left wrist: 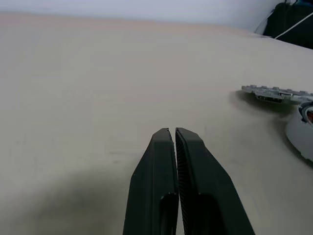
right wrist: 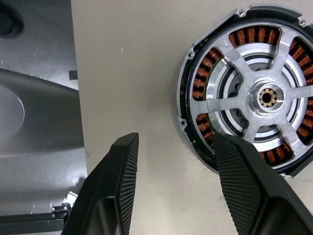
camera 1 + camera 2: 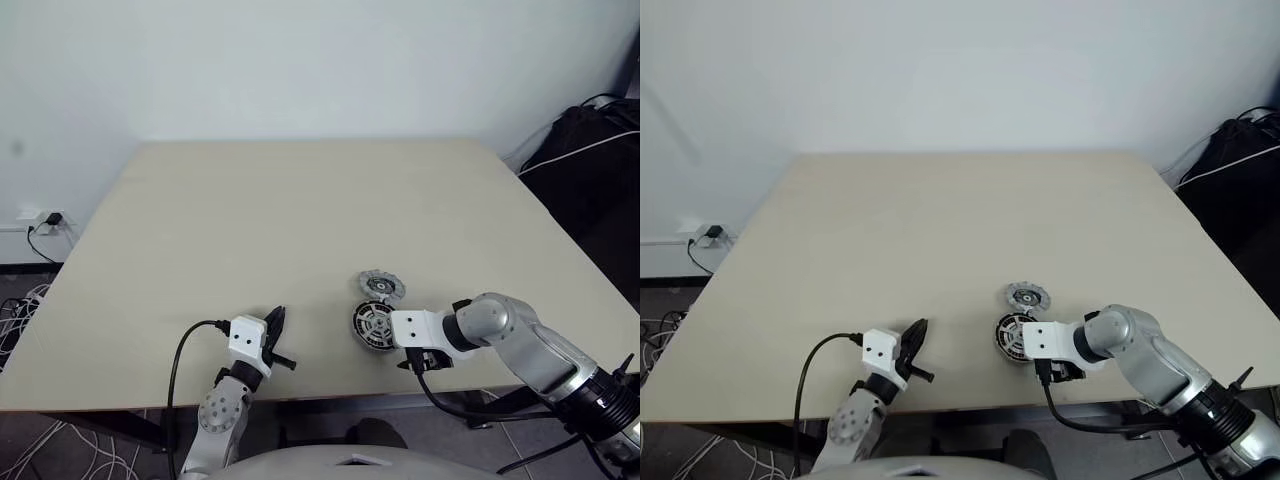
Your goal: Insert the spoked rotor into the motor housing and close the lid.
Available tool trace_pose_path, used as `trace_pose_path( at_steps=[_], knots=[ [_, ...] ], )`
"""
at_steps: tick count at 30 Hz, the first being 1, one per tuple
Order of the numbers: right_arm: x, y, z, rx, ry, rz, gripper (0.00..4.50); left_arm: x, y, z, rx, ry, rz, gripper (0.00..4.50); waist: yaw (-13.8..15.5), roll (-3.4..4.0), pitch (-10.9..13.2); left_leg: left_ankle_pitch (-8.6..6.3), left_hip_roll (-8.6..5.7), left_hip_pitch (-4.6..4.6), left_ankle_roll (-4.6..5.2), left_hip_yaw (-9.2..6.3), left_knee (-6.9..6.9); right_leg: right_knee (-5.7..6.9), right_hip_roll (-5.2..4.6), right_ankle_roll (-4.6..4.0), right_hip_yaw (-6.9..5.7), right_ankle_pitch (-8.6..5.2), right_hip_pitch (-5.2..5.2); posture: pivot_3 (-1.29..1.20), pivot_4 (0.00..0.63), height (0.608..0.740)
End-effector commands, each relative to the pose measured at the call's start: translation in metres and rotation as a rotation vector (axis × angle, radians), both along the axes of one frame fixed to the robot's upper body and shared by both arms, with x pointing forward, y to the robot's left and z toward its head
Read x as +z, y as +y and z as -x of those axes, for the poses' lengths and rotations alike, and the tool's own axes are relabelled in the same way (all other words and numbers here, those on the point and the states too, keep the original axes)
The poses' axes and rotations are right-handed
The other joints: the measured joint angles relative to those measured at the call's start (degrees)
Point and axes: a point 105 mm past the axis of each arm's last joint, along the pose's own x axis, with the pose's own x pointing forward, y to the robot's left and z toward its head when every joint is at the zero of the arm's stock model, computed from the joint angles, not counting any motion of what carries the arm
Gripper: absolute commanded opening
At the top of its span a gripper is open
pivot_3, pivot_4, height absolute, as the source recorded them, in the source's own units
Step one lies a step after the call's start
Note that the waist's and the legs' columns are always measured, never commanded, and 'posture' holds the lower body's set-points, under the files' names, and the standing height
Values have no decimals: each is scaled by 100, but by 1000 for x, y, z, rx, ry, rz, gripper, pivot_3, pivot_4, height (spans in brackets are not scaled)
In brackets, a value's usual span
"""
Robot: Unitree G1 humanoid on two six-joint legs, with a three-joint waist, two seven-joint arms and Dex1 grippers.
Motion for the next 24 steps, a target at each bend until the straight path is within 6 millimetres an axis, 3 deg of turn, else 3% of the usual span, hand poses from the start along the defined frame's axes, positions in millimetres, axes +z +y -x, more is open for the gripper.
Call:
trace_pose_path(
  at_steps=[1, 2, 5, 8, 22, 24],
  knots=[
    [-1, 0, -2, -7, -2, 1, 2560, 15, 1, -6, 14, -48, 14, 169, -6, -5, -3, 0, 0, 2, 0, 0, 1, 0, 0, 1, 0, 1, 3, 0, 0, 740],
    [-2, 0, -2, -9, -1, 1, 2560, 16, 1, -6, 15, -47, 14, 169, -10, -7, -5, 0, 1, 4, 0, -1, 2, 0, 0, 2, -1, 1, 5, 0, 0, 740],
    [-3, 3, -3, -11, -2, -2, 1969, 18, 0, -6, 16, -48, 16, 169, -20, -9, -7, -1, 2, 11, -1, -2, 6, 0, 0, 4, -2, 2, 15, 0, 0, 740],
    [-3, 6, -4, -15, -9, -20, 1014, 20, -2, -6, 15, -47, 18, 169, -16, -9, -9, -1, 1, 10, -1, -4, 7, 0, 0, 4, -4, 2, 15, 0, 0, 740],
    [8, 14, -12, -65, -51, -99, 1014, 22, -4, -9, 12, -45, 25, 169, -58, -17, -11, -1, 6, 10, -3, -10, 6, 1, 5, 1, -6, 1, 13, 0, 0, 740],
    [11, 16, -12, -67, -57, -109, 647, 22, -4, -9, 10, -43, 25, 169, -77, -17, -12, -1, 6, 10, -3, -10, 6, 1, 5, 2, -6, 1, 13, 0, 0, 740]
  ],
)
